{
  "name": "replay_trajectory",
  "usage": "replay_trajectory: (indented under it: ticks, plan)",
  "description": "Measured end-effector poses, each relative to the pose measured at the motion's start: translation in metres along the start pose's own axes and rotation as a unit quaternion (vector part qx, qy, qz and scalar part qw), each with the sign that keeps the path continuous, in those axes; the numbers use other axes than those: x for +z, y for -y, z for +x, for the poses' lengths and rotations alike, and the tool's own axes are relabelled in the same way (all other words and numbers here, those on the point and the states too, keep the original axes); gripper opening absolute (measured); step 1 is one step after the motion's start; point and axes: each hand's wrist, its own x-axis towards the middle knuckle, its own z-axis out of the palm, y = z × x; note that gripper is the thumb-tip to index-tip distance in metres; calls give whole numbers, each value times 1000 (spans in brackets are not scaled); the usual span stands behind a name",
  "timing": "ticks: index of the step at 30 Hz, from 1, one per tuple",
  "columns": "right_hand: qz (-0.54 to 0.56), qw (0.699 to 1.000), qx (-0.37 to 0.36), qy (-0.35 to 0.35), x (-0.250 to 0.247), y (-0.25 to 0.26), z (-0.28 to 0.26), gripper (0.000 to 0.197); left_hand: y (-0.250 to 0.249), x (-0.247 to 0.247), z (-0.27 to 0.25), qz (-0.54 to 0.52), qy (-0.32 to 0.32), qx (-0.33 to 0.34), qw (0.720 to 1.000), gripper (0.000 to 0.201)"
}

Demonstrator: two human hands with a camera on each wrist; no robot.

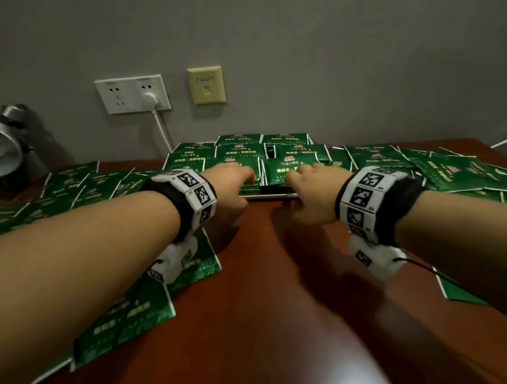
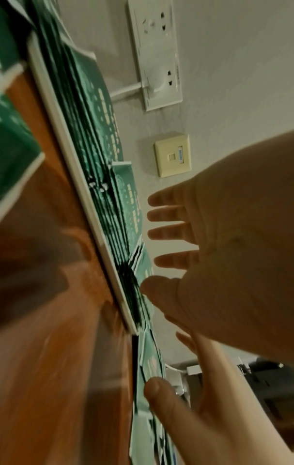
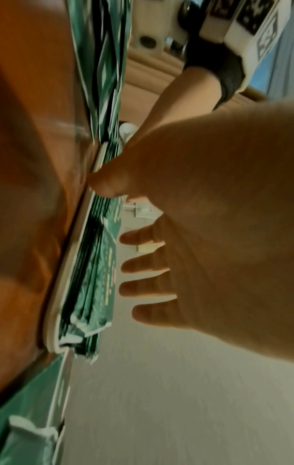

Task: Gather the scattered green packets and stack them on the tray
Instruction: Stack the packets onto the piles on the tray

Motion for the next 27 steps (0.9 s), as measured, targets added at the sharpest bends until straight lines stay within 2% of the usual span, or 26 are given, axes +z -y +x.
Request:
replay_trajectory:
  ticks: [3, 7, 9, 11, 13, 18, 20, 23, 27]
  plan:
    - [30, 999, -2, 36, 4, 24, -26, 62, -17, 11, -40, 11, 52, -17, 998, 44]
    - [76, 992, 52, 91, 12, 33, -62, 61, -39, 33, -79, 15, 113, -17, 993, 44]
    - [70, 986, 93, 115, 21, 17, -84, 58, -53, 38, -91, 15, 134, -13, 991, 54]
    - [53, 982, 139, 117, 30, -8, -106, 64, -71, 40, -99, 9, 151, -12, 988, 67]
    - [35, 975, 187, 116, 40, -34, -127, 75, -90, 41, -101, 15, 168, -21, 985, 81]
    - [84, 953, 265, 118, 47, -71, -159, 103, -115, 35, -93, 68, 192, -42, 978, 112]
    - [89, 951, 269, 122, 58, -77, -161, 104, -120, 31, -93, 76, 196, -61, 976, 112]
    - [88, 947, 258, 168, 67, -77, -161, 85, -126, 26, -97, 86, 195, -72, 974, 100]
    - [75, 963, 195, 168, 63, -65, -162, 75, -124, 30, -98, 81, 187, -76, 976, 100]
